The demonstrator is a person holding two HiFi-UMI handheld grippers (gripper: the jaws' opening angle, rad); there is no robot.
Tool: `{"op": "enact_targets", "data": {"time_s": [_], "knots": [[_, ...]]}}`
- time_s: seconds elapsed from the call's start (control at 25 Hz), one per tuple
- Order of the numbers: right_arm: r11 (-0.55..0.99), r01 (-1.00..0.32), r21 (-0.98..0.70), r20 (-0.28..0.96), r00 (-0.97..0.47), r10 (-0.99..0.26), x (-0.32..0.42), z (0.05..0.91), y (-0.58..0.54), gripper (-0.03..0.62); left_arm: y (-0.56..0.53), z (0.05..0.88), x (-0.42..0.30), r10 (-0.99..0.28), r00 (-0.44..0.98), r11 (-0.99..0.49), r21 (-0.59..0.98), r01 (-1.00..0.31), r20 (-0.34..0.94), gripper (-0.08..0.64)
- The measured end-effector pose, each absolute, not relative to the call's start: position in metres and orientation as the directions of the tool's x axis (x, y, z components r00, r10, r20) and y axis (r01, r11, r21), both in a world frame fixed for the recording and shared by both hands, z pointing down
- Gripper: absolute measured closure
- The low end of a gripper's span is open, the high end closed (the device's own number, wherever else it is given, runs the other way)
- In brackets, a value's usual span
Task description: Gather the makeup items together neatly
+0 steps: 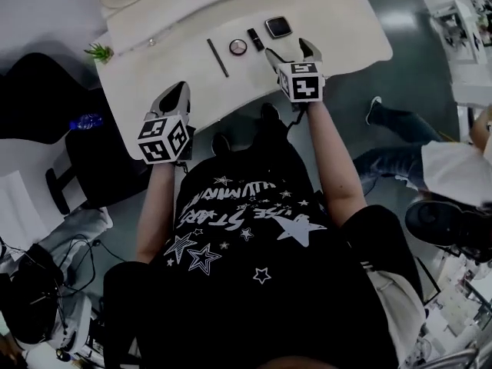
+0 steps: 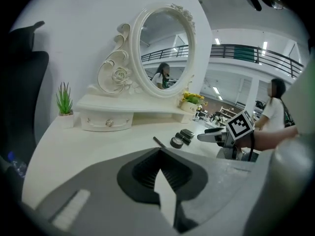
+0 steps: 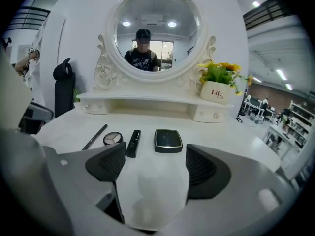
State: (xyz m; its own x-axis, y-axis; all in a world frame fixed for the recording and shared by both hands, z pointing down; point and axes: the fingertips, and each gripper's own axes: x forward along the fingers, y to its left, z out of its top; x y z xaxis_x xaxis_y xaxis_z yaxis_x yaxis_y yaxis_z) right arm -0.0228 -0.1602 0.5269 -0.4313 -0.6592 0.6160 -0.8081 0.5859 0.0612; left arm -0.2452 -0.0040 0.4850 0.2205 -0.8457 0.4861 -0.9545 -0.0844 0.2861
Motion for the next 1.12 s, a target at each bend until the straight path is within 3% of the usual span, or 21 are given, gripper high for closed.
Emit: {"op": "enact_targets", "data": {"time_s": [0.12, 0.24, 0.4, 0.48, 1.12], "knots": [[0.527, -0.849, 0.035, 0.590, -0.408, -0.697, -0.018, 0.519, -0.136, 0.217, 0.013, 0.487, -0.245, -0.828, 0.267, -0.133, 0.288, -0.948, 0.493, 0.560], [0.458, -0.888, 0.041, 0.572, -0.355, -0.739, -0.010, 0.516, -0.114, 0.300, 0.025, 0.494, -0.242, -0.809, 0.303, -0.175, 0.285, -0.942, 0.503, 0.560], [0.410, -0.911, 0.042, 0.575, -0.314, -0.755, -0.001, 0.522, -0.085, 0.447, 0.042, 0.498, -0.235, -0.804, 0.327, -0.201, 0.290, -0.936, 0.497, 0.560], [0.398, -0.917, 0.023, 0.569, -0.315, -0.760, 0.006, 0.518, -0.075, 0.562, 0.046, 0.497, -0.226, -0.805, 0.332, -0.205, 0.294, -0.933, 0.492, 0.560], [0.409, -0.912, -0.012, 0.452, -0.370, -0.812, 0.084, 0.449, 0.066, 0.563, 0.154, 0.457, -0.124, -0.831, 0.358, -0.261, 0.270, -0.927, 0.426, 0.560]]}}
